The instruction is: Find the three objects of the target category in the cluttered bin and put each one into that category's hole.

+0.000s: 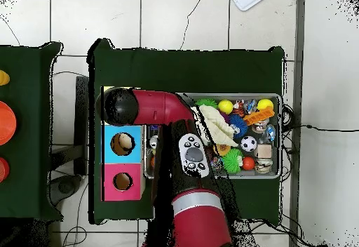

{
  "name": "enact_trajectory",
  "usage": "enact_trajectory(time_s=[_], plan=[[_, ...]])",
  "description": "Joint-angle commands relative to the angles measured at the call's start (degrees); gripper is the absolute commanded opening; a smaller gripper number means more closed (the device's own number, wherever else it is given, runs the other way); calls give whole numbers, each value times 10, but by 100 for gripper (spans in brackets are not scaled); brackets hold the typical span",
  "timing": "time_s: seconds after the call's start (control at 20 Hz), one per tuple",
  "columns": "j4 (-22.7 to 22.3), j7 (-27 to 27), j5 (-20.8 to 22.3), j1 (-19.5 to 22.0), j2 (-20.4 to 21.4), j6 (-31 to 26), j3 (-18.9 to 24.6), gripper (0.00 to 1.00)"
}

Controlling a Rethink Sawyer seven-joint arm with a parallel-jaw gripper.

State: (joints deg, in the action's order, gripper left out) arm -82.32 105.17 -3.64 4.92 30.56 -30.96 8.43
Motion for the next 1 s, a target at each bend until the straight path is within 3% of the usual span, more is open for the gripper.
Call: enact_trajectory(time_s=[0.05, 0.45, 1.0], plan=[[32, 112, 18, -12, -176, 124, -29, 0], [63, 113, 22, -40, -207, 90, -72, 0], [44, 95, -9, -22, -199, 37, -47, 0]])
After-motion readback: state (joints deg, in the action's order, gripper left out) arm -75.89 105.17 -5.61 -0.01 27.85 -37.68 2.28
